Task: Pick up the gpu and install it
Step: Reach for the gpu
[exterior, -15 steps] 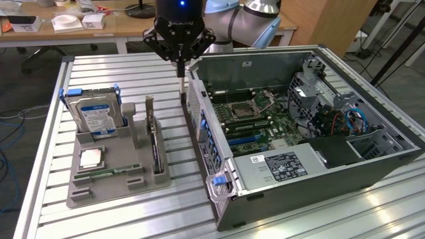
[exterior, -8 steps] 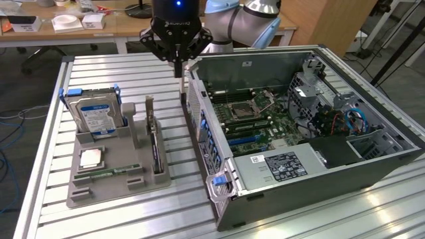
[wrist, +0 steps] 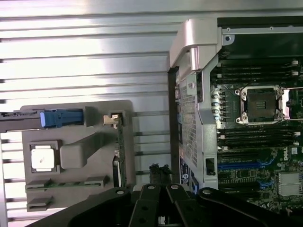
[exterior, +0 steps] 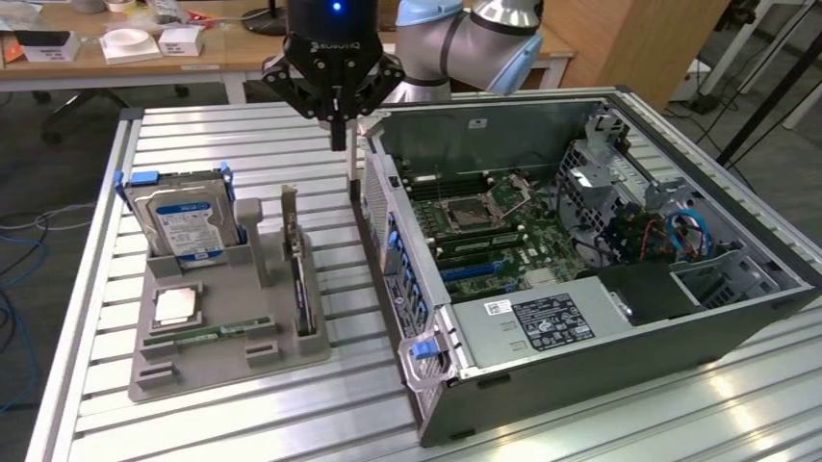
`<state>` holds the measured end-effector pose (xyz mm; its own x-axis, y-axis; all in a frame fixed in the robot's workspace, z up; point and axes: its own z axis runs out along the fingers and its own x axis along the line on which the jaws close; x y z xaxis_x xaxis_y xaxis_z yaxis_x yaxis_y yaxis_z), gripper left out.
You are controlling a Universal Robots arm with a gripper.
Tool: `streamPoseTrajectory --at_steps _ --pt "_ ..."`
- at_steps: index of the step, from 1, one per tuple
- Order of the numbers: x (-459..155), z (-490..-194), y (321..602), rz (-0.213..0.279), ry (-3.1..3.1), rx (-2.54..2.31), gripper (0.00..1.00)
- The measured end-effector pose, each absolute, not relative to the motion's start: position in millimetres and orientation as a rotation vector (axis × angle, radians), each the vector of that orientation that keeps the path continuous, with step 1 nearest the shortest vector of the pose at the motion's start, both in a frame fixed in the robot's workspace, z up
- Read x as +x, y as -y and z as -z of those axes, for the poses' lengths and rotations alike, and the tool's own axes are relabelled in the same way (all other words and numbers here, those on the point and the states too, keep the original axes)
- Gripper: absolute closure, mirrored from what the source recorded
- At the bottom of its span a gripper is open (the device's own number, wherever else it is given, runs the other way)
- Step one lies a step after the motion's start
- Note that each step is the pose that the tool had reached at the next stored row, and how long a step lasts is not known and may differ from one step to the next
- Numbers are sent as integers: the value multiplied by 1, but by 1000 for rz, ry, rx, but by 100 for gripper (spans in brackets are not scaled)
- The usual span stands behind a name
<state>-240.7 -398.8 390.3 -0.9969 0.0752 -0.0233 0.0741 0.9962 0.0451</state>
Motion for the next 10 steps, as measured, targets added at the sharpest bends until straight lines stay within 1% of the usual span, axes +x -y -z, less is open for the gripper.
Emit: streamPoseTrajectory --at_steps 10 --pt "-248 -390 399 -69 -3114 117 89"
